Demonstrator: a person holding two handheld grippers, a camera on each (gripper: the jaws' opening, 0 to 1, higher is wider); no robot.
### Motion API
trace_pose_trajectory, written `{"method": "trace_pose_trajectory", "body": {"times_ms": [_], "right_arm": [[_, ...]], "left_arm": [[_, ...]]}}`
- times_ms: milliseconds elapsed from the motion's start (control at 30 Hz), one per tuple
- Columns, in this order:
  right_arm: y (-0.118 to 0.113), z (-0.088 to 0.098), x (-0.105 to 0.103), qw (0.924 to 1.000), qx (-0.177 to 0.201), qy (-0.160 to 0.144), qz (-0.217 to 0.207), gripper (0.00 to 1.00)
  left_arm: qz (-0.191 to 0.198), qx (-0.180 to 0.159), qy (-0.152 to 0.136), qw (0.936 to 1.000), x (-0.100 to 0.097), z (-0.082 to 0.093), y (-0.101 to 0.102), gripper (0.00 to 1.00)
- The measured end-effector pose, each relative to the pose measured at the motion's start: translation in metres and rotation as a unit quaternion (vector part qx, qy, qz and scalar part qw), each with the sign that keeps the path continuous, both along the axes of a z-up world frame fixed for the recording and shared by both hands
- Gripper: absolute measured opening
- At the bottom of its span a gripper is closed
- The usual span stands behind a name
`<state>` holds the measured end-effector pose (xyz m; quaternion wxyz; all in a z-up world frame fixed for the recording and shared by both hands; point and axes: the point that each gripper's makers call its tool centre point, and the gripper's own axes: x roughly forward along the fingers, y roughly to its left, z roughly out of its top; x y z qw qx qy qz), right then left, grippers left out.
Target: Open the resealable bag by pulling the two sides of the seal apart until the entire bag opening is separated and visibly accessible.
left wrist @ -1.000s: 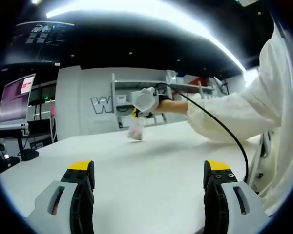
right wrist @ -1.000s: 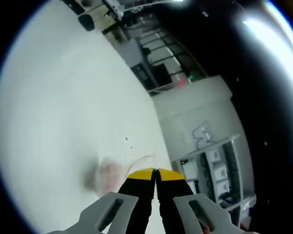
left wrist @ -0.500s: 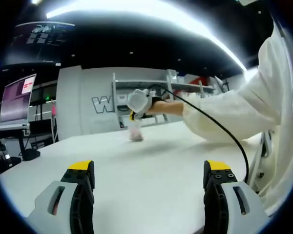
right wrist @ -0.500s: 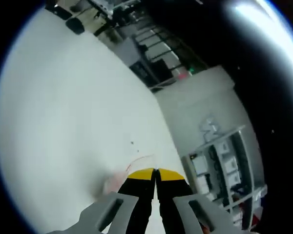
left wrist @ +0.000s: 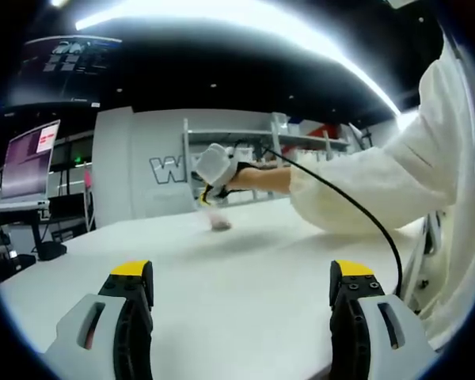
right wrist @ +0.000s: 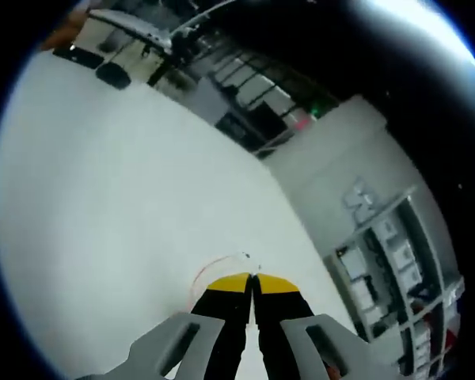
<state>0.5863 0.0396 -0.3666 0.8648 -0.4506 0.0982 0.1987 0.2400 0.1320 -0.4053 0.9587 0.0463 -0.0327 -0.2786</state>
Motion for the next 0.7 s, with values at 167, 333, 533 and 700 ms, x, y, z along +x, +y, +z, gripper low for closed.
{"method": "trace_pose_trajectory", "body": {"times_ms": [167,333,533,700], "right_arm": [[0.009,-0.010,0.003,0.9997,0.019,0.015,0.003,0.00],[0.015,-0.026,0.005,0.9993,0.019,0.032,0.003,0.00],[0.020,-0.036,0.000,0.9981,0.038,0.047,0.006,0.00],[0.024,-0.048,-0.006,0.9947,0.067,0.077,0.010,0.00]], "left_arm": [[0.000,0.004,0.001,1.0000,0.000,-0.001,-0.001,0.91],[0.001,0.003,0.003,1.0000,-0.001,-0.002,0.000,0.91],[0.004,0.004,0.002,1.0000,-0.002,-0.001,0.001,0.91],[0.003,0.003,0.004,1.0000,-0.002,-0.001,0.000,0.91]]}}
